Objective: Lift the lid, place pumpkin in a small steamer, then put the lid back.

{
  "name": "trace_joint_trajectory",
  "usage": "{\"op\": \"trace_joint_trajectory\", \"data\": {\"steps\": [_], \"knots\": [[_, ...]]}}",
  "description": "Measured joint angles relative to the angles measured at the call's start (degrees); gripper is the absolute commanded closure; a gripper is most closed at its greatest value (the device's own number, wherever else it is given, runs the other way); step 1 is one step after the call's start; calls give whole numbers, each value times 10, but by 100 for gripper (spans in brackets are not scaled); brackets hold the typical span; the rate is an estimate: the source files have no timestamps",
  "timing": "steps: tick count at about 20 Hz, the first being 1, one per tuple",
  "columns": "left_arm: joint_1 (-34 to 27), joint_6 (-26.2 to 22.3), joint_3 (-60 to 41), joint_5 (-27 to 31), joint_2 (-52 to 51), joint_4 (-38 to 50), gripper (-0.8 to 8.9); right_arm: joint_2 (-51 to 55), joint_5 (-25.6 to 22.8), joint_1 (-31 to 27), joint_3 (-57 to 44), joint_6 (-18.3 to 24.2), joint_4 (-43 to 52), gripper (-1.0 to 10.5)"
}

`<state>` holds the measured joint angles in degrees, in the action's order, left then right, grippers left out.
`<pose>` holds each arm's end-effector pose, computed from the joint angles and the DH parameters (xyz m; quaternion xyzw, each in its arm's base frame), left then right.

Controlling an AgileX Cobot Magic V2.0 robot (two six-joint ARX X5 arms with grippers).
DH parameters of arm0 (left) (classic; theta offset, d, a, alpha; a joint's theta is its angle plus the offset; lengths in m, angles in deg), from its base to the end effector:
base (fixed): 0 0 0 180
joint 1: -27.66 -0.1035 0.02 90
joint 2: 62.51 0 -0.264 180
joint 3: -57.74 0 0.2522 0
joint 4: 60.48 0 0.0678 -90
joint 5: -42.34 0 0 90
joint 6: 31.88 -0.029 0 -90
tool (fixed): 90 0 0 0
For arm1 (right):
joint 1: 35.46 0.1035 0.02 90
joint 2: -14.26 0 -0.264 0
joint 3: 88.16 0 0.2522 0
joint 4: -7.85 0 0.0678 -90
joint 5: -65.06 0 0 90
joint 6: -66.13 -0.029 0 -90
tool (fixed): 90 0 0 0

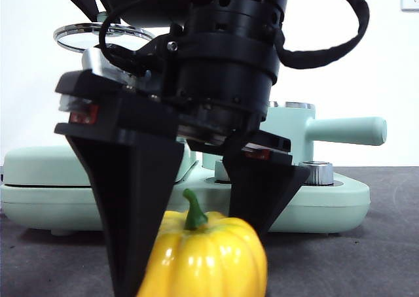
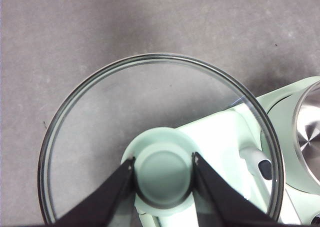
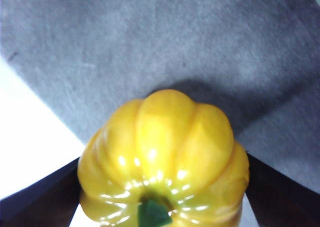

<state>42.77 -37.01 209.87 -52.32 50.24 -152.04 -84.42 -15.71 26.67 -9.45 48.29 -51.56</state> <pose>0.3627 -0.1004 0.4306 0.0796 0.4306 -0.1736 0.8821 0.1430 0.2803 0.1836 -0.1841 0.6345 0.3547 0.6616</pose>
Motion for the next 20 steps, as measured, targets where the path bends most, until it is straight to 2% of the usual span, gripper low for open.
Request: {"op": "trace_joint_trajectory", "data": {"steps": [4,8,16,20], "knots": [[-3,0,0,0,0,0,804,0,0,-10,65,1,-70,551],[-6,0,0,0,0,0,804,0,-1,-43,181,24,-171,551],[-6,0,0,0,0,11,804,-7,-3,-209,376,61,-226,551],[-6,0,0,0,0,11,804,-57,-3,-290,458,74,-234,551]]}}
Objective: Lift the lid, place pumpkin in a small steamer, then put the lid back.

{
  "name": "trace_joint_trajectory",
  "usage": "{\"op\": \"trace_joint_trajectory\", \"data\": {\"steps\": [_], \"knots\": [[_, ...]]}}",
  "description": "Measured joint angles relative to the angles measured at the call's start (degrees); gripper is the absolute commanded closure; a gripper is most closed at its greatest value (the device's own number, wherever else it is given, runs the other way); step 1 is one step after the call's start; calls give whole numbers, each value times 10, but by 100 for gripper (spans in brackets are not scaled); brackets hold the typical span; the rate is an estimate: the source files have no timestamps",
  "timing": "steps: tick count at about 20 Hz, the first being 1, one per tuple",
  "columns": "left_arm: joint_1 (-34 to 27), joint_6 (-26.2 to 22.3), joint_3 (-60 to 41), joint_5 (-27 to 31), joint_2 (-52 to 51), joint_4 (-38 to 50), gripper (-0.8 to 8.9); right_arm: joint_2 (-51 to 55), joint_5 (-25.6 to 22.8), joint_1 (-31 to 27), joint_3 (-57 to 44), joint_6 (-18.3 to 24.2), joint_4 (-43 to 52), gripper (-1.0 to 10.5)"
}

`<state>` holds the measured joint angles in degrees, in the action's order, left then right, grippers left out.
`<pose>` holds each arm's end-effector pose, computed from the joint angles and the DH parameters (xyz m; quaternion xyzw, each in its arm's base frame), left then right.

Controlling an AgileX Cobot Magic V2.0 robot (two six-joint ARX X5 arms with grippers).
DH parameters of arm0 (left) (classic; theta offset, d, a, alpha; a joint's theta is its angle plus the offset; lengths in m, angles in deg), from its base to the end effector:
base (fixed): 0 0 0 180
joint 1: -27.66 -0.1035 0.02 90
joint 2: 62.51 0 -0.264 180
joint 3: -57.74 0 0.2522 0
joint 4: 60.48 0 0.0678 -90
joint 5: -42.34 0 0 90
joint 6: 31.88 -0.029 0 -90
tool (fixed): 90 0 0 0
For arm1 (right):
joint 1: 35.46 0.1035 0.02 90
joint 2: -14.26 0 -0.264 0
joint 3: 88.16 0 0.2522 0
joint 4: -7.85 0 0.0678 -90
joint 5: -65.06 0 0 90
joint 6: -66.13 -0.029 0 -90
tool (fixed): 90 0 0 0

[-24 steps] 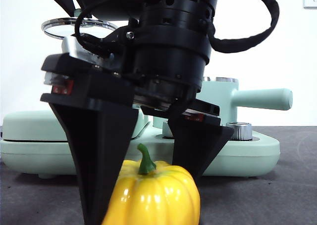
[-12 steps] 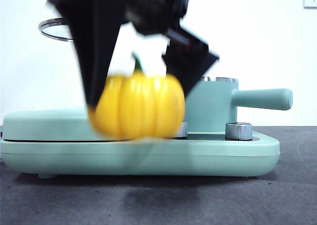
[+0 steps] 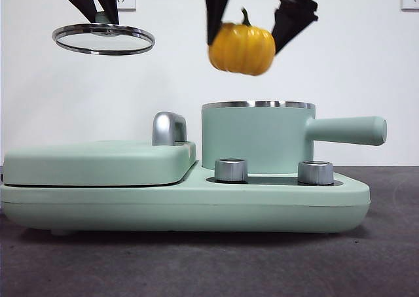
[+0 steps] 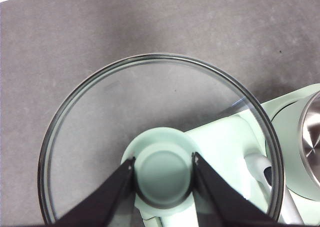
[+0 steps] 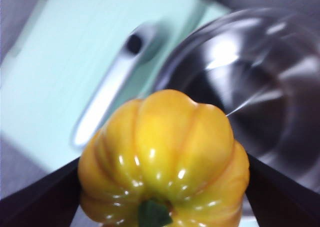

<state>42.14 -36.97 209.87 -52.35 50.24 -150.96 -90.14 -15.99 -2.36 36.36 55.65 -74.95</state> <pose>0.3652 -0.0968 0.4317 0.0763 0.4226 -0.1692 0.8871 0.3048 0.2041 0.3603 -0.0355 0.5345 0.2587 0.8038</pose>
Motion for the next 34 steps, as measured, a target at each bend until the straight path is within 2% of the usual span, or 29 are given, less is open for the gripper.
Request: {"op": "trace_joint_trajectory", "data": {"steps": [5,8,12,26,29,34], "knots": [[0,0,0,0,0,0,804,-102,-11,-35,78,26,-47,551],[0,0,0,0,0,0,804,-145,-45,-35,81,42,-52,550],[0,0,0,0,0,1,804,-179,-54,-34,81,51,-55,551],[0,0,0,0,0,2,804,-211,-58,-32,81,56,-73,549],[0,0,0,0,0,2,804,-211,-58,-32,81,56,-72,455],[0,0,0,0,0,2,804,-211,-58,-31,83,56,-66,450]]}}
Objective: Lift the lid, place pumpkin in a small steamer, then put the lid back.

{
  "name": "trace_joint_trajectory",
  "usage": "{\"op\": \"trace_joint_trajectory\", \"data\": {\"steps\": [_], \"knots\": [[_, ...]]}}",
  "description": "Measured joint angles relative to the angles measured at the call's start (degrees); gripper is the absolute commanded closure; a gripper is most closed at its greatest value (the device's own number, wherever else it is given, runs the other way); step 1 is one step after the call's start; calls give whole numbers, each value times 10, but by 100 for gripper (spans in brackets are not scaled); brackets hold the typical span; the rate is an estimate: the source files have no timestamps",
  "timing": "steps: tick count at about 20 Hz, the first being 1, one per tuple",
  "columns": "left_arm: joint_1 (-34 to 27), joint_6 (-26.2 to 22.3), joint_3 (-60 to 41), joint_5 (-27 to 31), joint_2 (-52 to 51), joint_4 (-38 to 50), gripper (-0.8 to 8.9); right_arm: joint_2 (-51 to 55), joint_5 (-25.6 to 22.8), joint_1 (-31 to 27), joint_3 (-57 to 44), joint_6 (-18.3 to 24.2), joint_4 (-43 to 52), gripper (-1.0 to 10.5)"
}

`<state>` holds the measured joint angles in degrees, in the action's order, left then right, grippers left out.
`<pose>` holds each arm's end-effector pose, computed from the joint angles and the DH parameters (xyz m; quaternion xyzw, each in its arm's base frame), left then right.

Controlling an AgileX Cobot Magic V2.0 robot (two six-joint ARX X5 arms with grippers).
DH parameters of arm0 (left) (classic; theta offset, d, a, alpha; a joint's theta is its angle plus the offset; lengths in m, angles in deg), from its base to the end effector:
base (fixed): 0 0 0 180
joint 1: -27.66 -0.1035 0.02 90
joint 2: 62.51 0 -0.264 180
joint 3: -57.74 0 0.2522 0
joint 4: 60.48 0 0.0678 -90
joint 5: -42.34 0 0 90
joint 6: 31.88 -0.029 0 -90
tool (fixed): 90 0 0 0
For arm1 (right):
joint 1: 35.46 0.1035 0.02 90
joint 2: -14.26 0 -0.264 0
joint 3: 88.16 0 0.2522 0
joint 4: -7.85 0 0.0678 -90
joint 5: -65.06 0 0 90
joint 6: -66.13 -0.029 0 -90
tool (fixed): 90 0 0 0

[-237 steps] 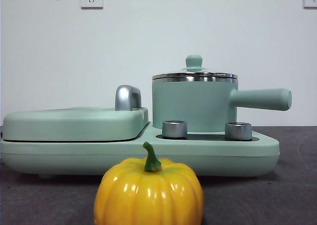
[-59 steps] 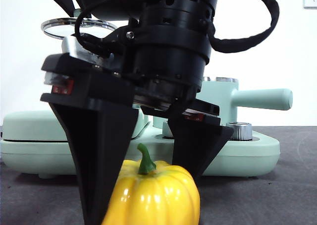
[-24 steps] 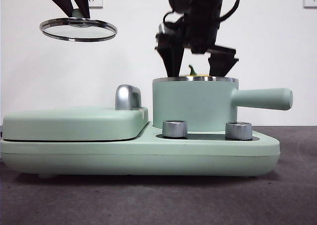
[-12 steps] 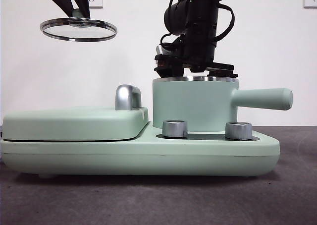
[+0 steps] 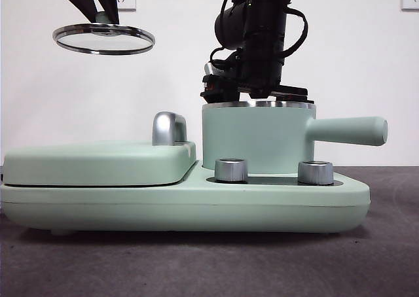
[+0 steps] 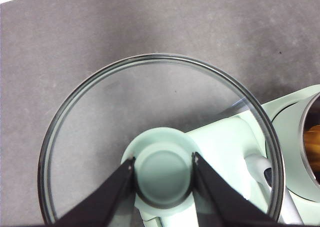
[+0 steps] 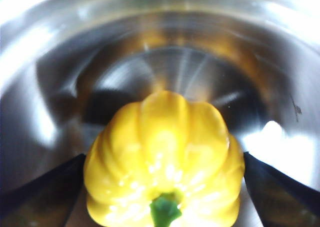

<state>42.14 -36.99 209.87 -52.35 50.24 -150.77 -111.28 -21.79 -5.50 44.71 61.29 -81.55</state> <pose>0.3654 -0.0968 0.4319 0.0763 0.4211 -0.1693 0.8878 0.3778 0.2196 0.2547 -0.1215 0.6471 0.1878 0.7288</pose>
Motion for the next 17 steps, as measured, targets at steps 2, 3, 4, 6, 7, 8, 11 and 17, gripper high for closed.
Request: {"op": "trace_joint_trajectory", "data": {"steps": [2,3,4,6,7,8,11,17], "knots": [[0,0,0,0,0,0,804,0,0,0,0,0,0,450],[0,0,0,0,0,0,804,0,-2,0,1,0,-1,450],[0,0,0,0,0,0,804,0,-4,0,4,0,-3,450],[0,0,0,0,0,0,804,0,-4,0,25,0,-7,451],[0,0,0,0,0,0,804,0,-4,0,42,0,-7,451],[0,0,0,0,0,0,804,1,-4,0,54,0,-8,451],[0,0,0,0,0,0,804,6,-4,0,103,0,-13,451],[0,0,0,0,0,0,804,108,-2,12,91,0,-13,463]]}}
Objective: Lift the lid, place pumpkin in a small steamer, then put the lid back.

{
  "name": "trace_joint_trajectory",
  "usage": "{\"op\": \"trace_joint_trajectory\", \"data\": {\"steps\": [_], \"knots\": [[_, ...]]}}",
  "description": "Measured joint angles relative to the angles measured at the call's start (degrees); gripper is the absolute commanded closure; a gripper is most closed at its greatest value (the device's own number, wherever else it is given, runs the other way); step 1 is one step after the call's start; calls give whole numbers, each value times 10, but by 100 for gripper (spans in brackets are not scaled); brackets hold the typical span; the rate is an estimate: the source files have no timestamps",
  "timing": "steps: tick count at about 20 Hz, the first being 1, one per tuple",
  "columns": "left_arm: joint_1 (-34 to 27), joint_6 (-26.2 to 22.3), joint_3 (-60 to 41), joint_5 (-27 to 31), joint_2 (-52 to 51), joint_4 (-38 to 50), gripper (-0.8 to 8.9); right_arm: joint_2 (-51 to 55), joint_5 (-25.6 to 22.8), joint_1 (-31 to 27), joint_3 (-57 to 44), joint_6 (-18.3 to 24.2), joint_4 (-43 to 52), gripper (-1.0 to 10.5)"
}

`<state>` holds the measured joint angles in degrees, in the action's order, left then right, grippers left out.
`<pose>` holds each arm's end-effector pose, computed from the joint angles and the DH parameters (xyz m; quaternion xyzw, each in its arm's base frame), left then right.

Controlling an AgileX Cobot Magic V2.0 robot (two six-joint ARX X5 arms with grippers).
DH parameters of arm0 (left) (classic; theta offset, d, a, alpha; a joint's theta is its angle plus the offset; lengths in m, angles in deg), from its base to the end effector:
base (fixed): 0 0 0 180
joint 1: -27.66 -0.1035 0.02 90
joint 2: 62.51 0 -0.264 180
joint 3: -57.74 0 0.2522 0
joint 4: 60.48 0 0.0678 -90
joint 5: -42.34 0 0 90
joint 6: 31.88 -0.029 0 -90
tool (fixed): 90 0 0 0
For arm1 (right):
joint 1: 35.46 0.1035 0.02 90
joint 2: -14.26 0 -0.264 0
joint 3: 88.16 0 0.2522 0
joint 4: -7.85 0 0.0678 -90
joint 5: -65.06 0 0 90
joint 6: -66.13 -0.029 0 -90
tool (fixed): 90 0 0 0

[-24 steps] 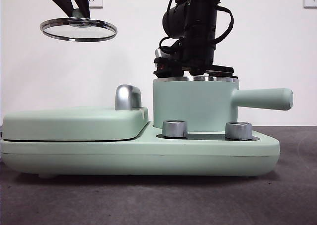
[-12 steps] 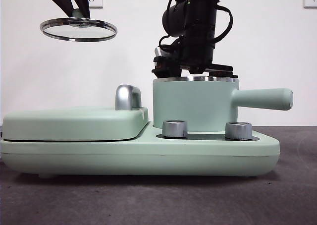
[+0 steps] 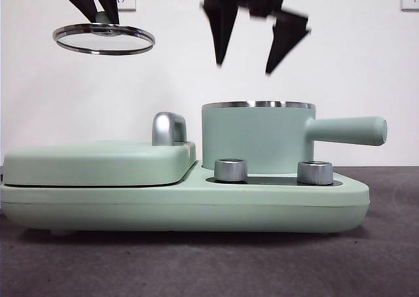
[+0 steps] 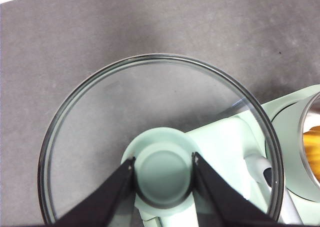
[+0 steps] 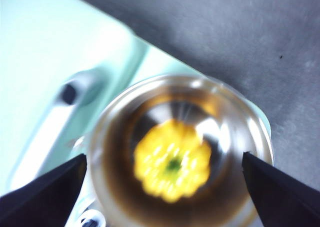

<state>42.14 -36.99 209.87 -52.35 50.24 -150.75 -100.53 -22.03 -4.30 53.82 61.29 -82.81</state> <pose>0.3654 -0.0968 0.4319 0.0763 0.4209 -0.1693 0.8879 0.3400 0.2073 0.3718 -0.0939 0.5202 0.2274 0.8179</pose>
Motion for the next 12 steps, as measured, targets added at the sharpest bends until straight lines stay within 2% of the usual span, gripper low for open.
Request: {"op": "trace_joint_trajectory", "data": {"steps": [3,8,12], "knots": [[0,0,0,0,0,0,804,71,0,12,-62,5,0,464],[14,5,0,0,0,0,804,239,-2,14,-245,10,0,464],[54,7,0,0,0,0,804,393,1,14,-408,10,4,464]]}}
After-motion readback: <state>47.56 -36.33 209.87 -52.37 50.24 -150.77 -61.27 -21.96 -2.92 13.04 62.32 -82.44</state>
